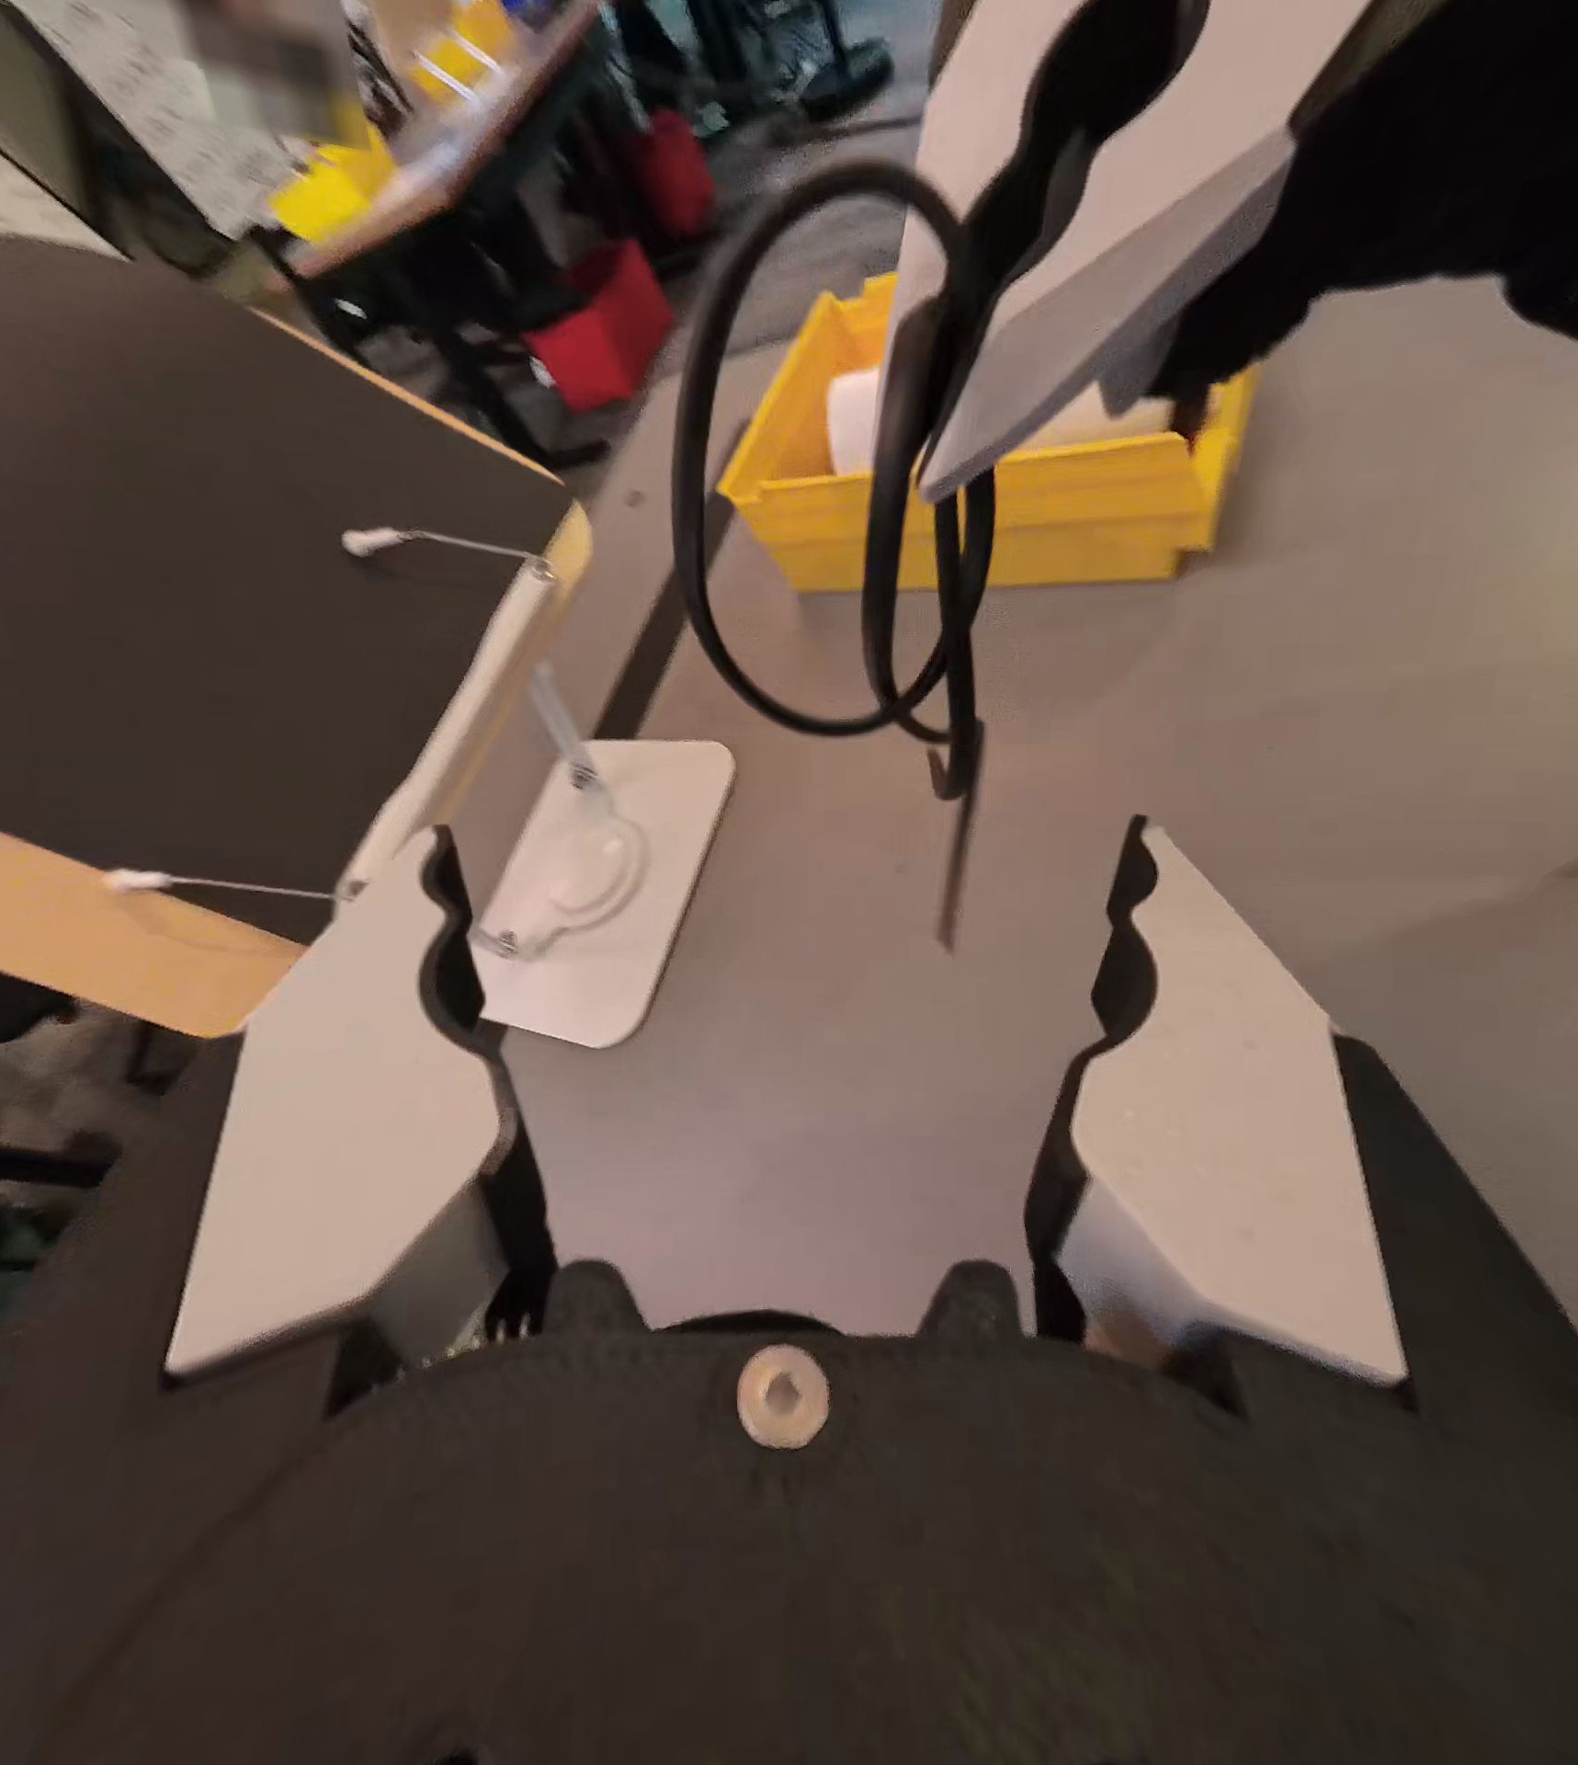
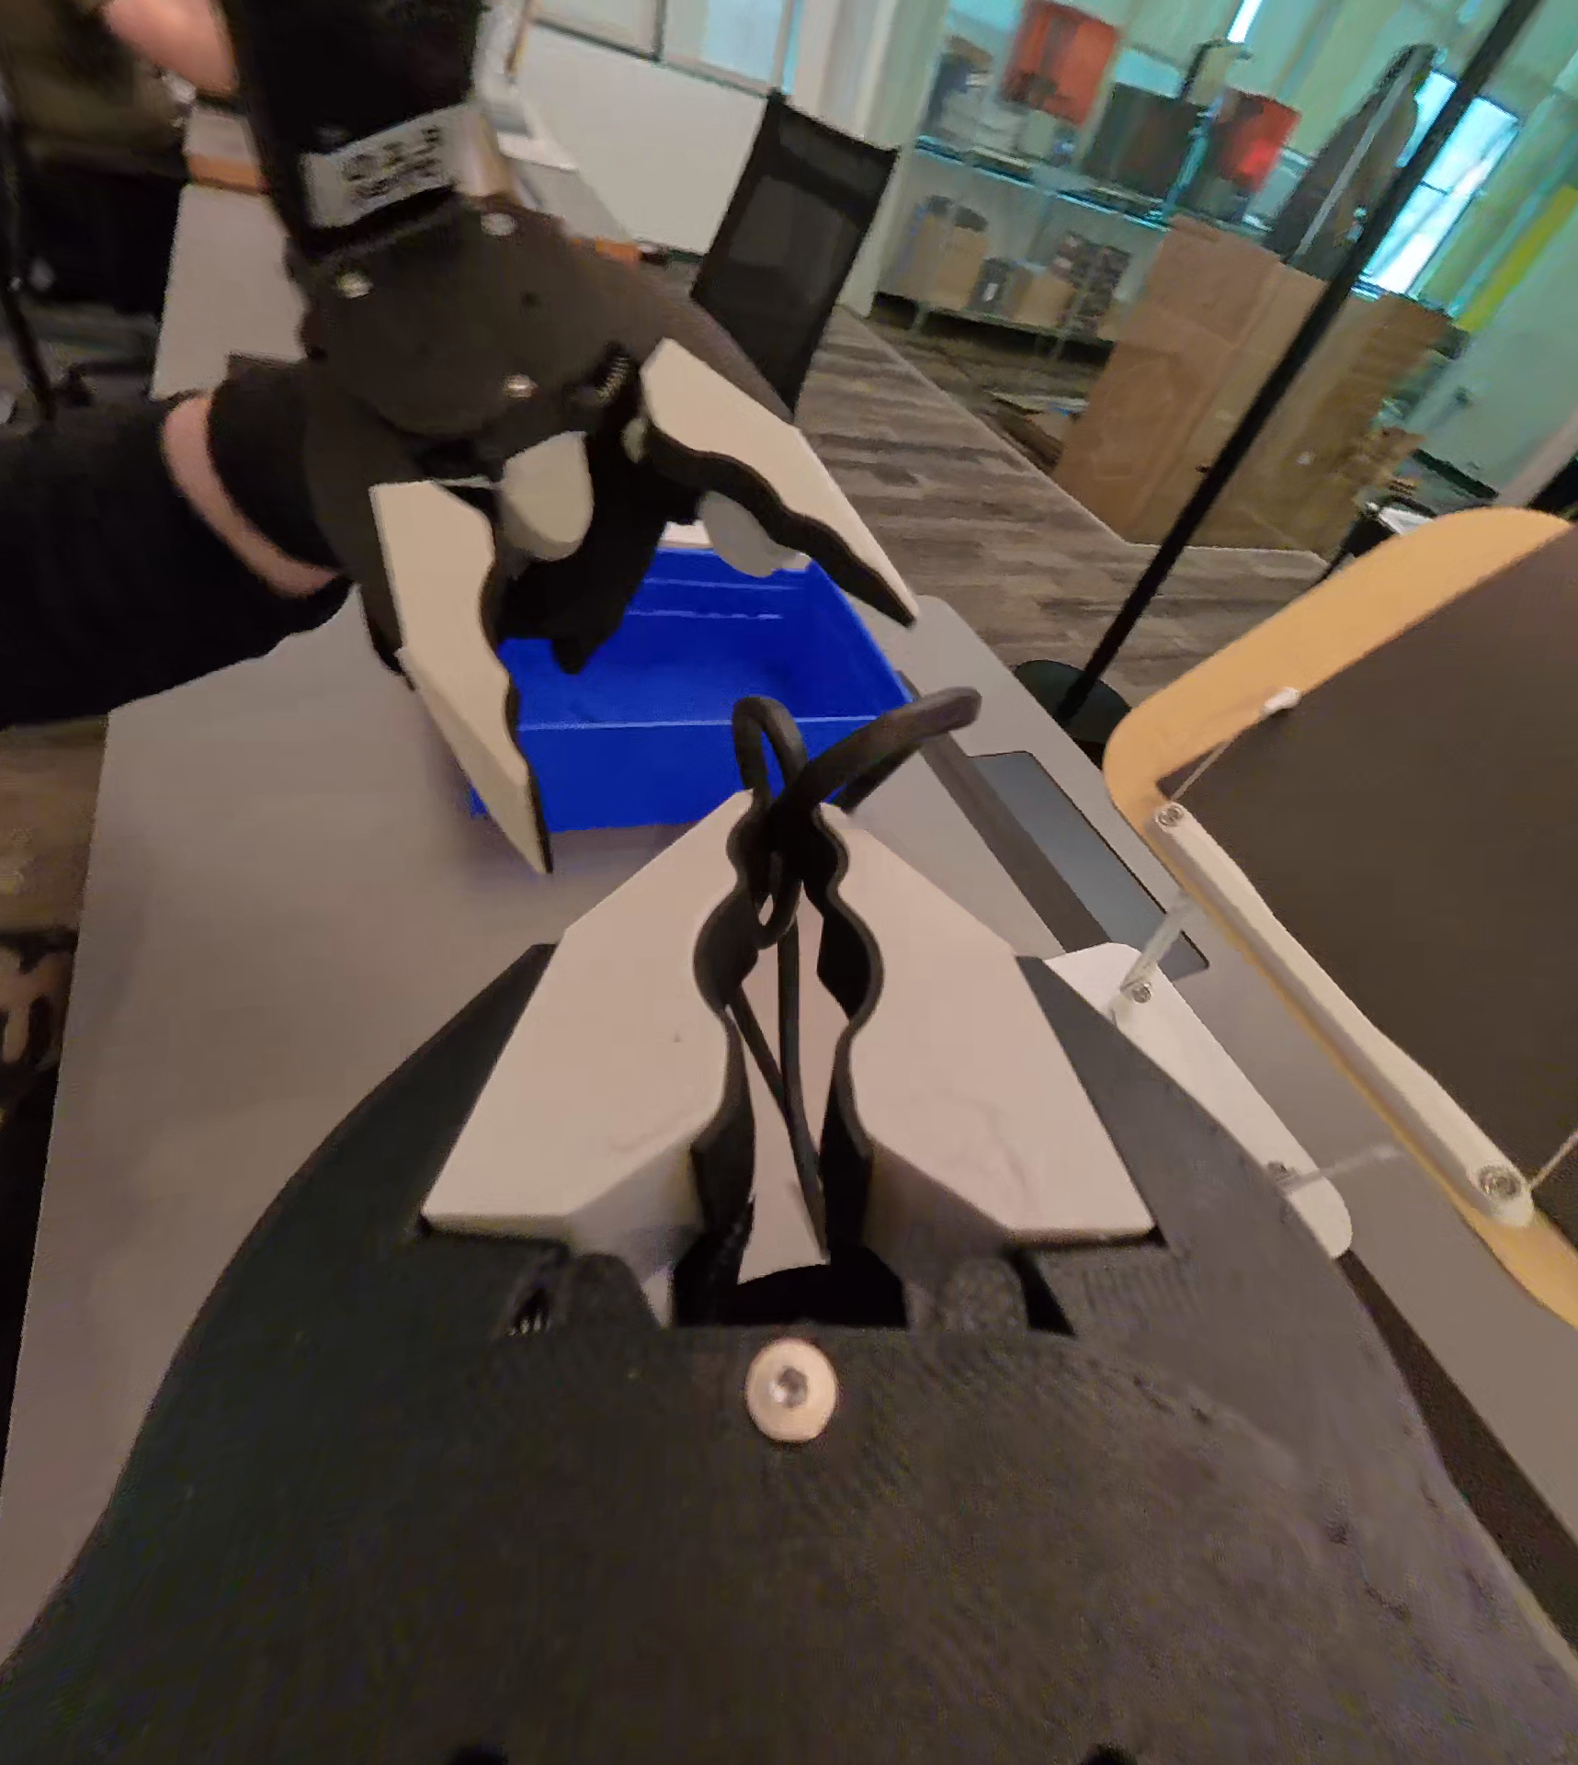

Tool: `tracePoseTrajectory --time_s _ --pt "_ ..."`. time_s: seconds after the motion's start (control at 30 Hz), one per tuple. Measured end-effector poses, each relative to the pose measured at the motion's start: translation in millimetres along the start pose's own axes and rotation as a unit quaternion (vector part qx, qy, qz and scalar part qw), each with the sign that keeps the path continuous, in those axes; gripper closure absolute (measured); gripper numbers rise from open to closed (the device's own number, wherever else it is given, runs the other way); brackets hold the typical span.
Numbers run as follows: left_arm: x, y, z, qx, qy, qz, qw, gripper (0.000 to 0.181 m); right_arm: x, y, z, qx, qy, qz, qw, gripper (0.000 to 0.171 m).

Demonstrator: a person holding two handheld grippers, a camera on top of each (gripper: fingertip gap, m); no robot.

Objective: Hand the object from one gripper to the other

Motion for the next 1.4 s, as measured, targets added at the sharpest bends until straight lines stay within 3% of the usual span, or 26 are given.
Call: tracePoseTrajectory --time_s 0.23,0.33,0.47,0.8,0.9,1.1,1.2,1.27,1.4 --pt "-17 -22 -19 -0.133 -0.029 -0.004 0.991 0.045 -4 -14 0 0.006 -0.047 -0.015 0.999 0.168" --pt "-17 -29 -25 -0.13 -0.025 -0.003 0.991 0.063 -8 -22 6 -0.001 -0.042 -0.016 0.999 0.168" --pt "-15 -26 -24 -0.123 -0.015 -0.021 0.992 0.114 -11 -27 12 -0.01 -0.037 -0.017 0.999 0.167" --pt "-14 -21 -26 -0.1 -0.026 -0.027 0.994 0.172 -14 -23 10 -0.006 -0.049 -0.026 0.998 0.168" --pt "-13 -22 -26 -0.103 -0.024 -0.018 0.994 0.18 -14 -23 10 0.0 -0.048 -0.025 0.999 0.164" --pt "-6 -14 -9 -0.058 0.035 -0.029 0.997 0.181 -13 -11 6 0.006 -0.019 -0.044 0.999 0.139" --pt "-2 -6 2 -0.027 0.087 -0.064 0.994 0.181 -10 -2 -3 0.014 -0.047 -0.065 0.997 0.107" --pt "-1 -4 5 -0.042 0.091 -0.062 0.993 0.181 -10 -3 -7 0.018 -0.075 -0.075 0.994 0.089" --pt "-5 -7 -2 -0.116 0.056 -0.028 0.991 0.181 -14 -22 -3 0.003 -0.127 -0.092 0.988 0.081"
Point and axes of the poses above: each gripper's, where its closed fingertips meet, y back along the fingers, x out of its underside, z = x × y across the jaws, the point moved 10 cm from there along y, back along the fingers, and after that the axes turned 12 degrees about z, right-handed, at the moved point
